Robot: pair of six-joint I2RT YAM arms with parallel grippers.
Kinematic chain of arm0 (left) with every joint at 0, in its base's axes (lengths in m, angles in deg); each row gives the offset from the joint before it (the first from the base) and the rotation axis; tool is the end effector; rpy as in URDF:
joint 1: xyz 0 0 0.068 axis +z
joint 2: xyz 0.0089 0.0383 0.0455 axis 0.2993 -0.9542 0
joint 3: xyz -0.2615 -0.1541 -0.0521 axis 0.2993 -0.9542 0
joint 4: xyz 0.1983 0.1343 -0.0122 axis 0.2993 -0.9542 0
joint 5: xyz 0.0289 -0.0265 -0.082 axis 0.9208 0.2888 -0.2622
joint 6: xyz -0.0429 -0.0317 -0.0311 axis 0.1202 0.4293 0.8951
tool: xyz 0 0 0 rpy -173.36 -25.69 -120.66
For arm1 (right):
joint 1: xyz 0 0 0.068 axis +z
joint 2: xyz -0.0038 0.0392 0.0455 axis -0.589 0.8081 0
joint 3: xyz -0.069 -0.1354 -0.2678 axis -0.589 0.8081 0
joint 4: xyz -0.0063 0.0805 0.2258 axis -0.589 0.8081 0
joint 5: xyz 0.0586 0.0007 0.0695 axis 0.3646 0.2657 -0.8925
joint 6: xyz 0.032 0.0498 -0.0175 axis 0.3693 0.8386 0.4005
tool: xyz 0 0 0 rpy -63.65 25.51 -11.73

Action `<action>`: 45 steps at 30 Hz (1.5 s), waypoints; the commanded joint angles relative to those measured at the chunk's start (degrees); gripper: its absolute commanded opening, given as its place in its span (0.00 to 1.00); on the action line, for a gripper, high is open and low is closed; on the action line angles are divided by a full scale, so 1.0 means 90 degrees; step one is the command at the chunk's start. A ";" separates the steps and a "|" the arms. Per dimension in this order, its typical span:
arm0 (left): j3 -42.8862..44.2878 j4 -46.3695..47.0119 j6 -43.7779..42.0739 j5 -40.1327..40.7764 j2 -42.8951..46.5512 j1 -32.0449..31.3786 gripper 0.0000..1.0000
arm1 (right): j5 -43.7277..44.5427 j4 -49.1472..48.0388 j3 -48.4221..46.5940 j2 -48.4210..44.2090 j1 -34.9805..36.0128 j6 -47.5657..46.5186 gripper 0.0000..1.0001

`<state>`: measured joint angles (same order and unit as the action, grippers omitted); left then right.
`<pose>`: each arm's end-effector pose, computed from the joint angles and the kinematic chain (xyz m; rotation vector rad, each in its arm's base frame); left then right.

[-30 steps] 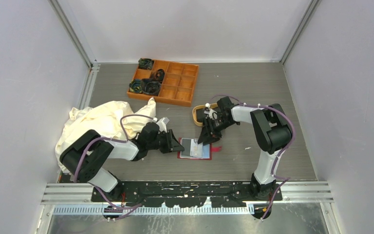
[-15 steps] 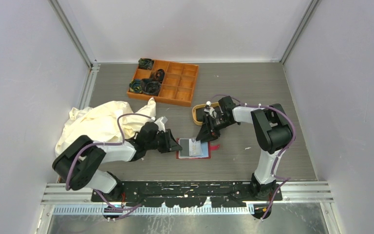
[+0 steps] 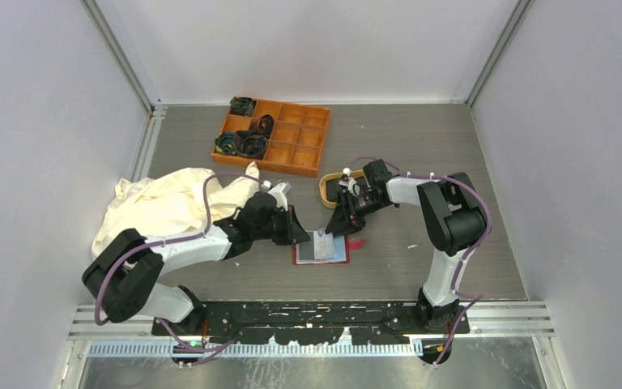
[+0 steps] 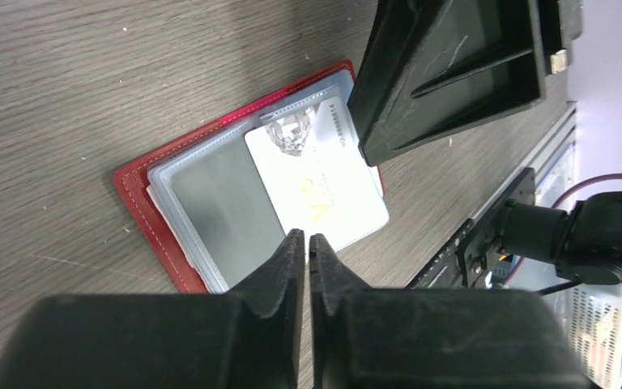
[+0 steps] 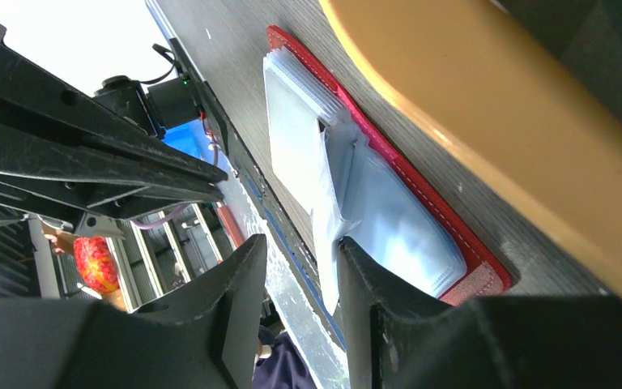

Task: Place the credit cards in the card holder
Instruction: Turn over the card slot in the card holder.

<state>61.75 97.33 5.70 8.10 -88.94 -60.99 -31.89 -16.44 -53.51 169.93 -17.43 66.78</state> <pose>0.1795 -0.1862 0.2239 0.0970 2.4020 -1.0866 0.2888 0.1397 0.1689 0.2402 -2.6448 -1.5525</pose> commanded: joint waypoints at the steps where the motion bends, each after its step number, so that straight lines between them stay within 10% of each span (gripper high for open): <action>1: 0.0434 -0.0234 -0.0248 0.0278 -0.0414 -0.0113 0.03 | -0.0151 -0.0240 -0.0009 -0.0051 -0.0012 0.0002 0.43; 22: 0.1700 -0.0503 -0.0372 0.0041 -0.2206 -0.0569 0.00 | -0.0185 -0.0267 0.0028 -0.0009 -0.0013 0.0040 0.44; 45: -0.0855 -0.0546 -0.0541 0.1489 0.2303 -0.0511 0.21 | -0.0317 -0.0874 0.0025 -0.0472 0.0805 0.0162 0.43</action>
<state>57.03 91.74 1.39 17.91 -77.26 -65.77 -33.44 -20.99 -52.11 169.61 -14.13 68.16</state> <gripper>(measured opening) 0.191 0.432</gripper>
